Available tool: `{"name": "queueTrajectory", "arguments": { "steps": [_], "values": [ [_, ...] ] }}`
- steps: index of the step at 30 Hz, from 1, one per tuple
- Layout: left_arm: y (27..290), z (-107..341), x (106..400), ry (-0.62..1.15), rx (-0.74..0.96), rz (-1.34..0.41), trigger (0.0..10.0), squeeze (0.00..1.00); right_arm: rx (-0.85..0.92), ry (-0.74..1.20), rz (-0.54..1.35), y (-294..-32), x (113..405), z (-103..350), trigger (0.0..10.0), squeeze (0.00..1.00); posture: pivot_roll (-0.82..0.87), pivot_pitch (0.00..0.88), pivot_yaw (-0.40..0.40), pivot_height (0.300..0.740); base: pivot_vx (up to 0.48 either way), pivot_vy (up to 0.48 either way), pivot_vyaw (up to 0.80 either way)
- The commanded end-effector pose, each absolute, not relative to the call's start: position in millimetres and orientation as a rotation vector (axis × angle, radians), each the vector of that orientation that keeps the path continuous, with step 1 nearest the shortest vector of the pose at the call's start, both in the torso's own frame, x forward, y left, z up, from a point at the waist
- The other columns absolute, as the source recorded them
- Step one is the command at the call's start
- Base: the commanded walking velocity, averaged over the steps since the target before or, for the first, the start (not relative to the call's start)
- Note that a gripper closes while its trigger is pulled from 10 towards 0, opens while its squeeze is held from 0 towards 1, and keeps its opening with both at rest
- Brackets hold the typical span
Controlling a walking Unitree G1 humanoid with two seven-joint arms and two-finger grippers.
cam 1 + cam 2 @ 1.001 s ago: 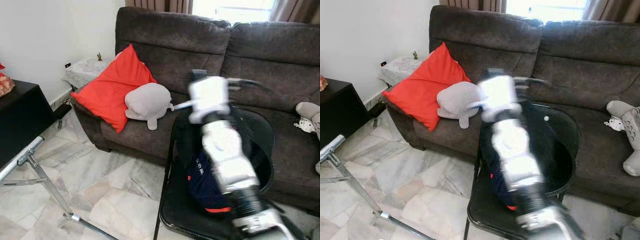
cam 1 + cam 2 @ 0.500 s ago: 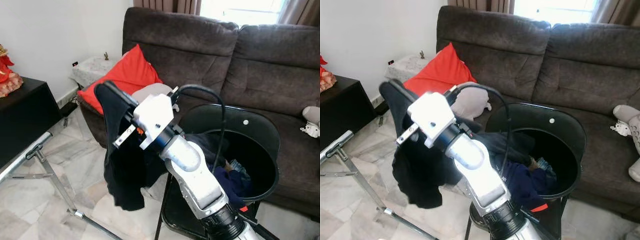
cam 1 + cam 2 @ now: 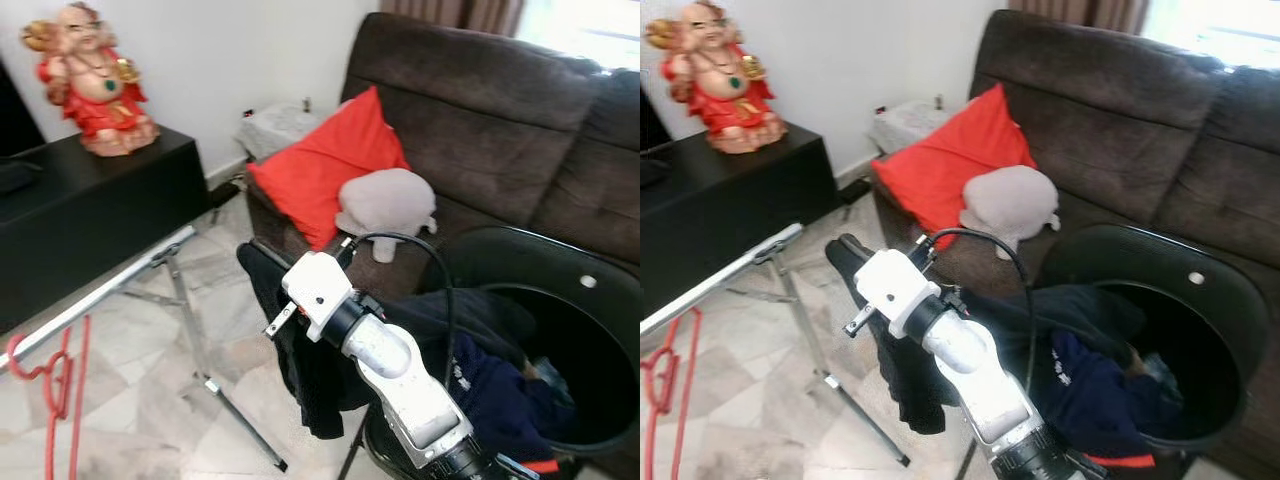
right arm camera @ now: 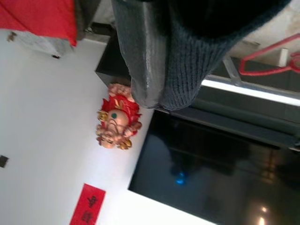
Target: Hang hanger
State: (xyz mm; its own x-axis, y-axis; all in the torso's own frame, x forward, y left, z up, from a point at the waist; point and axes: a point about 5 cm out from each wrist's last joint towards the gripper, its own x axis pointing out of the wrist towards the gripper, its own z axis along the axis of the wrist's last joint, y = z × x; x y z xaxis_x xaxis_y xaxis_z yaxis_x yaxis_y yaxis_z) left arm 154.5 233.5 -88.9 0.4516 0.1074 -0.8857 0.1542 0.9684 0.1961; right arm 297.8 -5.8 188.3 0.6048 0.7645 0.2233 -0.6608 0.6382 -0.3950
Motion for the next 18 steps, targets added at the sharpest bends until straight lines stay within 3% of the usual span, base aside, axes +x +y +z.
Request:
{"name": "queueTrajectory", "arguments": {
  "steps": [1,18],
  "values": [
    [235.8,-89.3,152.4,1.120,0.268,-0.025,10.0,0.00,-0.292,-0.402,0.843,-3.9,296.4,189.0,10.0,0.00,0.01,0.000,0.041,0.740,0.000,0.000,0.77],
    [235.5,-89.4,152.3,1.120,0.266,-0.025,10.0,0.00,-0.298,-0.432,0.949,0.1,283.9,186.6,10.0,0.00,0.02,0.000,0.033,0.740,0.000,0.000,0.77]
  ]
}}
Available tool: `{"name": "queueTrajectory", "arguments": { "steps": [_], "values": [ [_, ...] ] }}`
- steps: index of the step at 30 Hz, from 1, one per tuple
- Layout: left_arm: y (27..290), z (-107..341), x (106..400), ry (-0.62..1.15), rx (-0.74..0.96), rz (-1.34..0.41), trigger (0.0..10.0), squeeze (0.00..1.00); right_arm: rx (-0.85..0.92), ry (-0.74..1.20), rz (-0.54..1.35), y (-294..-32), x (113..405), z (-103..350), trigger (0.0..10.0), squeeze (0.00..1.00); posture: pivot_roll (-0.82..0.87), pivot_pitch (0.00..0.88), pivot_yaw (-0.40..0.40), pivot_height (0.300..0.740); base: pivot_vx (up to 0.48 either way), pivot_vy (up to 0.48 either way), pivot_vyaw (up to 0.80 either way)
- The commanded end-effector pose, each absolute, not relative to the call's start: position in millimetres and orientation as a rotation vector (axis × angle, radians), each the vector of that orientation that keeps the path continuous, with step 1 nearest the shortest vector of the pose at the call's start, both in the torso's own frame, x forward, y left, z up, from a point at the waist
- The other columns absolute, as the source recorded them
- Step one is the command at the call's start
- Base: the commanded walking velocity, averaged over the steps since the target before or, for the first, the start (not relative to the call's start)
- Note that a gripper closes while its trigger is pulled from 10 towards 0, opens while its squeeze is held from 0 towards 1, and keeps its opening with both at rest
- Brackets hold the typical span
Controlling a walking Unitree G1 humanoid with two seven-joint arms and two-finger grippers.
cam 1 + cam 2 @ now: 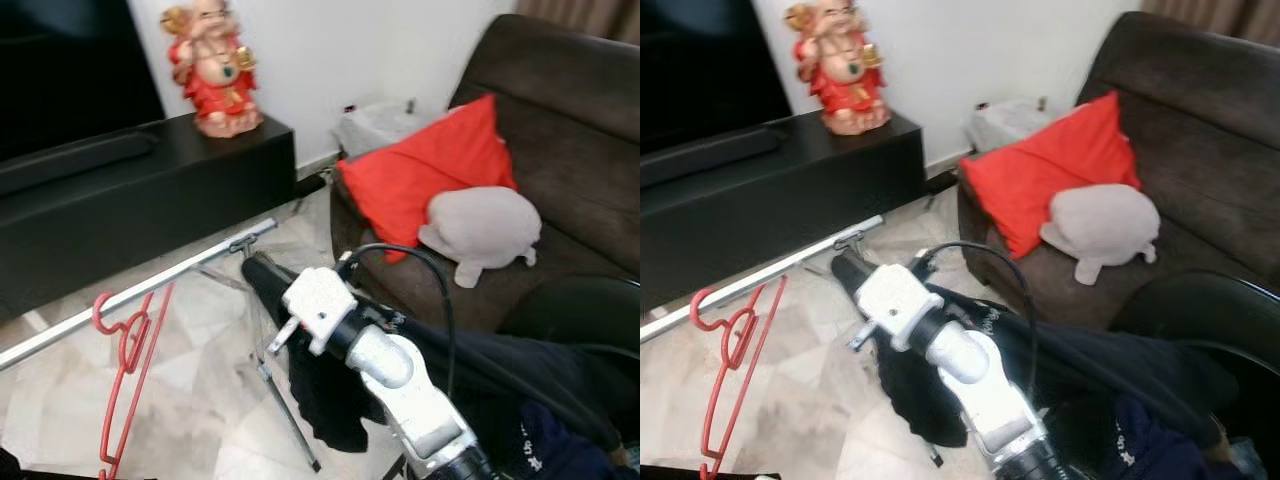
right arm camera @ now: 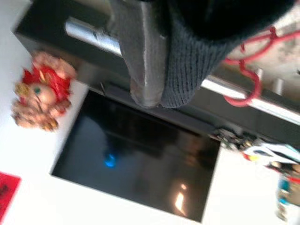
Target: Hang hanger
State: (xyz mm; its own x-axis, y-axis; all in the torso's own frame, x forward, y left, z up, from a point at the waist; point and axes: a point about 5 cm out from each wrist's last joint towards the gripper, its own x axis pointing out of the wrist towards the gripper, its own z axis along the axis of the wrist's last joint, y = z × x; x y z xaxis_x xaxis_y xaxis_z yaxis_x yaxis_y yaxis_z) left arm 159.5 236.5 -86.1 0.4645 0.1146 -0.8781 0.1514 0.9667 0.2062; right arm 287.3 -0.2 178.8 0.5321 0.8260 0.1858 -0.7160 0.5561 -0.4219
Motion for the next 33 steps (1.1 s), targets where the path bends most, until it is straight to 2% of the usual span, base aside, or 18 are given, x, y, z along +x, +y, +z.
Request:
{"name": "queueTrajectory", "arguments": {
  "steps": [1,18,23,27,28,33],
  "values": [
    [235.3,-89.4,152.4,1.120,0.265,-0.025,10.0,0.00,-0.299,-0.428,0.949,-1.6,283.9,185.0,10.0,0.00,0.02,0.000,0.033,0.740,0.000,0.000,0.77],
    [234.6,-89.4,152.8,1.118,0.264,-0.031,10.0,0.00,-0.242,-0.448,1.084,3.8,266.4,186.9,10.0,0.00,0.01,0.000,0.031,0.740,0.000,0.000,0.77],
    [234.9,-89.4,152.7,1.119,0.266,-0.032,10.0,0.00,-0.077,-0.424,1.042,-4.4,264.3,192.1,10.0,0.00,0.01,0.000,0.031,0.740,0.000,0.000,0.22],
    [235.7,-89.3,152.3,1.121,0.270,-0.034,10.0,0.00,0.030,-0.342,0.870,-35.0,273.2,181.3,10.0,0.00,0.01,0.000,0.035,0.740,0.000,0.000,0.00],
    [235.7,-89.3,152.3,1.121,0.270,-0.034,10.0,0.00,0.030,-0.342,0.870,-35.0,273.2,181.3,10.0,0.00,0.01,0.000,0.035,0.740,0.000,0.000,0.00],
    [236.1,-89.4,151.8,1.121,0.274,-0.034,10.0,0.00,0.026,-0.227,0.727,-75.3,272.8,156.4,10.0,0.00,0.00,0.000,0.036,0.740,0.000,0.000,0.00]
  ]
}}
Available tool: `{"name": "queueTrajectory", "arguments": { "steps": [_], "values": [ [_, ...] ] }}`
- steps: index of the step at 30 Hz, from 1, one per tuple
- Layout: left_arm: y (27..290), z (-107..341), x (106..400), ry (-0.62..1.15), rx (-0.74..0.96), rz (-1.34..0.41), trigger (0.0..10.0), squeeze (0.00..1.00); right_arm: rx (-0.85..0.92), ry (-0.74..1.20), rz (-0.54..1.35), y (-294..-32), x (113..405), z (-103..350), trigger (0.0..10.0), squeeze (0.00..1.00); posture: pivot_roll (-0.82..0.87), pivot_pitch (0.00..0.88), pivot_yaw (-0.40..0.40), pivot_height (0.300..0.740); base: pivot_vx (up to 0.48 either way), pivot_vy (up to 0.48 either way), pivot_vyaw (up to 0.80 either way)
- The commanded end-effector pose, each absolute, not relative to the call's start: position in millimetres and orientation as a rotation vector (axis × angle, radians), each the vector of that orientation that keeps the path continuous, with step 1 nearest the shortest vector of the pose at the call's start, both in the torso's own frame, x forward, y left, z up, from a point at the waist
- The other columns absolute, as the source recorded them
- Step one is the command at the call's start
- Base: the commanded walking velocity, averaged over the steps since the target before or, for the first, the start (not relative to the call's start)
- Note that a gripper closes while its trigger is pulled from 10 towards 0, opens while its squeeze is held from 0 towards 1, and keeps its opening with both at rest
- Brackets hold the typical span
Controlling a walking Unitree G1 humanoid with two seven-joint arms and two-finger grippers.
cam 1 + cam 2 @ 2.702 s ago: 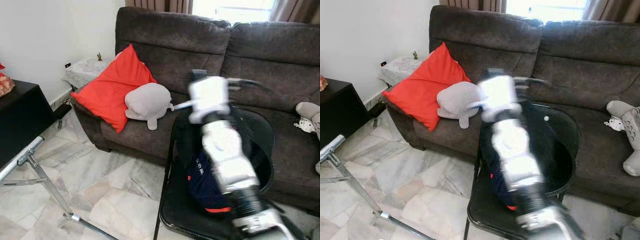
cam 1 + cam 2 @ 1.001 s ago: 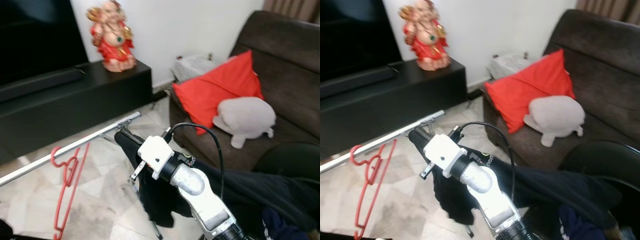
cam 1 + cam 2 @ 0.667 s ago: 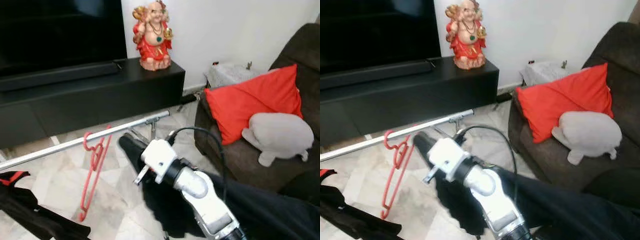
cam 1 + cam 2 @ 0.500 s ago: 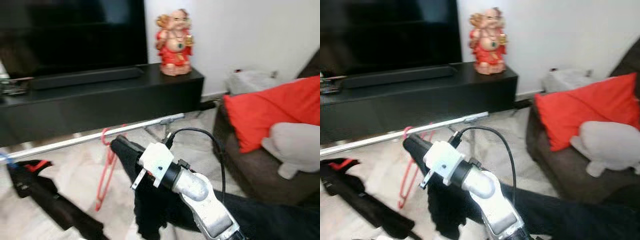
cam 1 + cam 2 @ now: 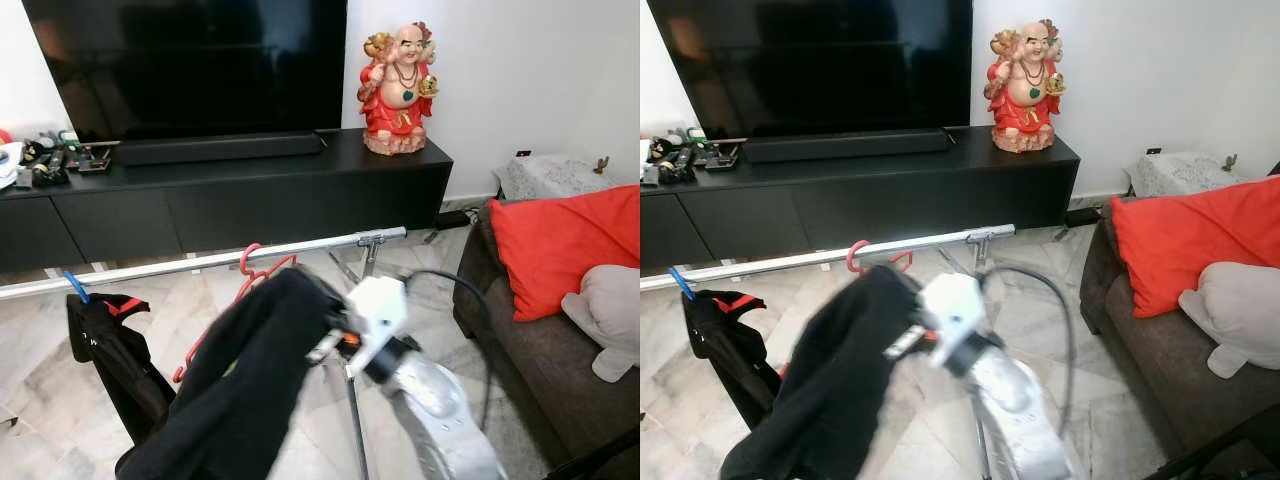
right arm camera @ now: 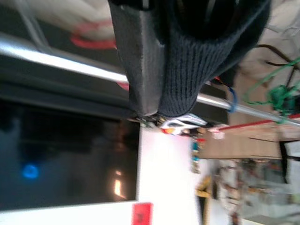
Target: Hang hanger
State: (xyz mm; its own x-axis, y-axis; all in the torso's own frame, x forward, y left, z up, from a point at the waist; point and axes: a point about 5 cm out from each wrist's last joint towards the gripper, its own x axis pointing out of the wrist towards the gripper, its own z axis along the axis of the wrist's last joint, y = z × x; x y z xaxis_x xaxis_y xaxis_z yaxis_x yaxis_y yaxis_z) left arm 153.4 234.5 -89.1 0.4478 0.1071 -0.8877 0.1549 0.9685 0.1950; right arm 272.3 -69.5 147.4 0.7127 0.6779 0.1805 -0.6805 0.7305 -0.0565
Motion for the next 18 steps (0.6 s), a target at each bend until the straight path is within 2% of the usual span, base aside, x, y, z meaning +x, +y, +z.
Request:
{"name": "queueTrajectory", "arguments": {
  "steps": [1,7,9,10,14,18],
  "values": [
    [236.0,-89.4,151.7,1.121,0.274,-0.036,10.0,0.00,0.019,-0.213,0.711,-79.8,272.3,153.2,10.0,0.00,0.00,0.000,0.036,0.740,0.000,0.000,0.00],
    [234.9,-89.7,151.9,1.121,0.274,-0.038,10.0,0.00,0.004,-0.116,0.586,-109.4,277.0,131.2,10.0,0.00,-0.01,0.000,0.033,0.740,0.000,0.000,0.00],
    [233.8,-89.8,152.3,1.119,0.271,-0.034,10.0,0.00,-0.034,-0.030,0.417,-130.2,292.3,114.3,10.0,0.00,-0.03,0.000,0.031,0.740,0.000,0.000,0.00],
    [233.8,-89.8,152.3,1.119,0.271,-0.034,10.0,0.00,-0.034,-0.030,0.417,-130.2,292.3,114.3,10.0,0.00,-0.03,0.000,0.031,0.740,0.000,0.000,0.00],
    [230.5,-90.5,152.7,1.115,0.264,-0.026,10.0,0.00,0.029,0.094,0.212,-153.0,307.8,83.1,10.0,0.00,0.00,0.000,0.020,0.740,0.000,0.000,0.00],
    [229.1,-90.9,152.7,1.110,0.252,-0.010,10.0,0.00,0.133,0.133,0.137,-160.1,310.2,72.7,10.0,0.00,0.01,0.000,0.014,0.740,0.000,0.000,0.00]
  ]
}}
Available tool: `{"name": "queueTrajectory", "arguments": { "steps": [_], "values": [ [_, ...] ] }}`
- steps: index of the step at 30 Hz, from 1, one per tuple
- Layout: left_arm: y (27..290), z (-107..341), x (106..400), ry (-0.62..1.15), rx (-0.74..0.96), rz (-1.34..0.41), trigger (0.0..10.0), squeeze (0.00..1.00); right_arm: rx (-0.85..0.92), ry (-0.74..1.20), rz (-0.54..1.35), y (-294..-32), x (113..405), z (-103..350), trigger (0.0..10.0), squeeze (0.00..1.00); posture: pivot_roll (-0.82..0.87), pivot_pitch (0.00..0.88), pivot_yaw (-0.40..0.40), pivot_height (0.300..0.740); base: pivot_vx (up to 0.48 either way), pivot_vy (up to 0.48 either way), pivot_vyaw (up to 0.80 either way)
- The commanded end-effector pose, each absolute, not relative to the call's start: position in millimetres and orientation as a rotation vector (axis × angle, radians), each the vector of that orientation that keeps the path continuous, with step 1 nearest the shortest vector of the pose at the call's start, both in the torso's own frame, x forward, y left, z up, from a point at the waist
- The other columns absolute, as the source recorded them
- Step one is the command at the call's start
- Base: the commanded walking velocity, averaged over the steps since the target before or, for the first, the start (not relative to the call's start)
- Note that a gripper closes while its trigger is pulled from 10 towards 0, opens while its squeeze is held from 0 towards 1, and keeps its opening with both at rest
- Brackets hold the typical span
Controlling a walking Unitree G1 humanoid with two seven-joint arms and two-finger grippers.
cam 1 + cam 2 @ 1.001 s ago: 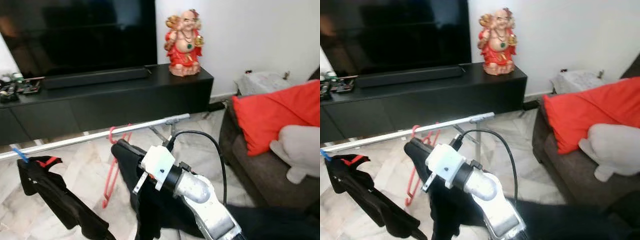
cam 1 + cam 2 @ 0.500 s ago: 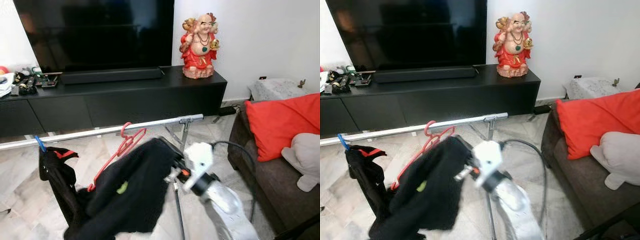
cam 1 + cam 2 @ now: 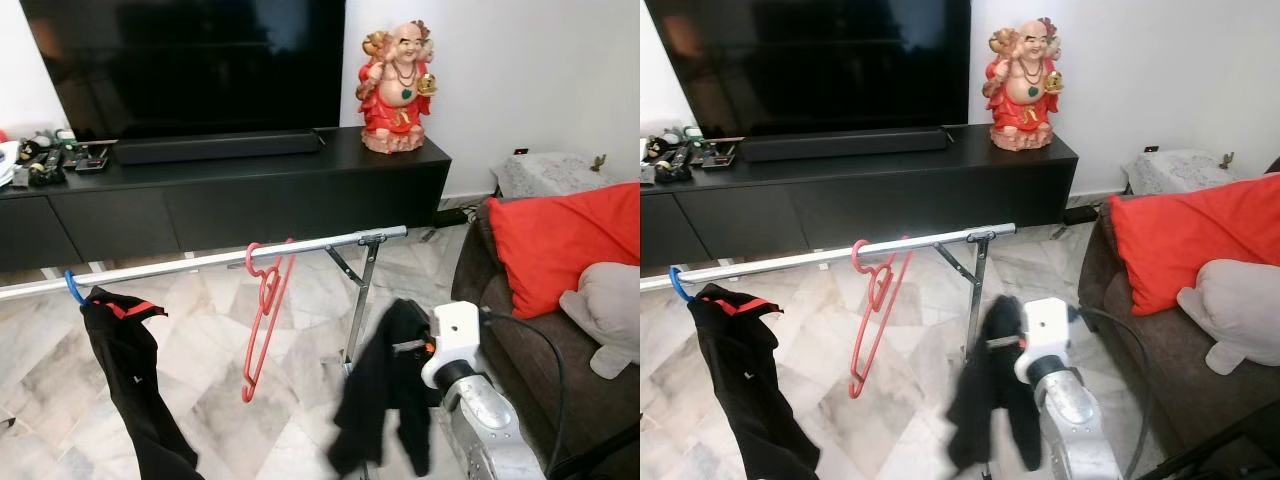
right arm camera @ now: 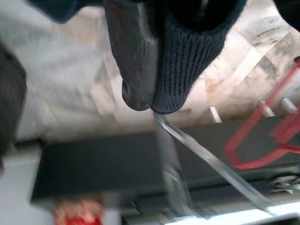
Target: Hang hanger
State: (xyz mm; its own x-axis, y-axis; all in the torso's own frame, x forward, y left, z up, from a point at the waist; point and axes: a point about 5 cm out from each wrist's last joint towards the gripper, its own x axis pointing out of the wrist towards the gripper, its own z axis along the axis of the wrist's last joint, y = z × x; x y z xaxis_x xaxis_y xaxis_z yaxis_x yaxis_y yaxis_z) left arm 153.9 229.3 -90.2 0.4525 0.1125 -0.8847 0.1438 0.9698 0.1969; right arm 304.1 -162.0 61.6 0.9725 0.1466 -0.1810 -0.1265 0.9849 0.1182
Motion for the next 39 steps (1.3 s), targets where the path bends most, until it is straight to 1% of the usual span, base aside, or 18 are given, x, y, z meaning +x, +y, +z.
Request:
{"name": "queueTrajectory", "arguments": {
  "steps": [1,4,7,9,12,14,16,18,22,27,32,39],
  "values": [
    [228.7,-91.0,152.5,1.110,0.251,-0.005,10.0,0.00,0.189,0.166,0.071,-165.5,311.0,66.4,10.0,0.00,0.01,0.000,0.013,0.740,0.000,0.000,0.00],
    [229.4,-91.1,151.9,1.111,0.254,0.000,10.0,0.00,0.234,0.190,0.039,-164.8,310.3,62.5,10.0,0.00,-0.01,0.000,0.029,0.740,0.000,0.000,0.00],
    [230.2,-91.2,151.3,1.113,0.256,0.002,10.0,0.00,0.234,0.188,0.047,-161.9,307.8,60.3,10.0,0.00,-0.01,0.000,0.033,0.740,0.000,0.000,0.00],
    [231.6,-91.3,150.0,1.111,0.238,0.024,10.0,0.00,0.243,0.206,0.013,-164.2,304.0,49.9,10.0,0.00,-0.01,0.000,0.037,0.740,0.000,0.000,0.00],
    [233.7,-91.9,147.1,1.105,0.178,0.083,10.0,0.00,0.248,0.278,-0.058,-174.3,294.6,30.2,10.0,0.00,0.00,0.000,0.034,0.740,0.000,0.000,0.00],
    [233.7,-91.9,147.1,1.105,0.178,0.083,10.0,0.00,0.248,0.278,-0.058,-174.3,294.6,30.2,10.0,0.00,0.00,0.000,0.034,0.740,0.000,0.000,0.00],
    [235.2,-92.3,145.0,1.102,0.151,0.113,10.0,0.00,0.290,0.332,-0.171,-190.2,288.7,17.7,10.0,0.00,0.00,0.000,0.038,0.740,0.000,0.000,0.00],
    [236.0,-92.5,143.9,1.104,0.153,0.116,10.0,0.00,0.307,0.350,-0.223,-198.6,286.2,13.0,10.0,0.00,0.01,0.000,0.039,0.740,0.000,0.000,0.00],
    [238.3,-92.9,141.3,1.106,0.148,0.135,10.0,0.00,0.291,0.358,-0.233,-205.6,284.0,9.1,10.0,0.00,0.01,0.000,0.040,0.740,0.000,0.000,0.00],
    [239.6,-93.3,139.3,1.106,0.130,0.162,10.0,0.00,0.287,0.379,-0.232,-207.5,279.5,3.0,10.0,0.00,0.02,0.000,0.040,0.740,0.000,0.000,0.00],
    [240.7,-93.4,138.0,1.109,0.130,0.166,10.0,0.00,0.203,0.416,-0.202,-205.6,274.6,-4.4,10.0,0.00,0.04,0.000,0.038,0.740,0.000,0.000,0.00],
    [241.1,-93.3,138.2,1.108,0.121,0.179,10.0,0.00,0.200,0.403,-0.192,-206.0,276.1,-3.7,10.0,0.00,0.05,0.000,0.035,0.740,0.000,0.000,0.80]
  ]
}}
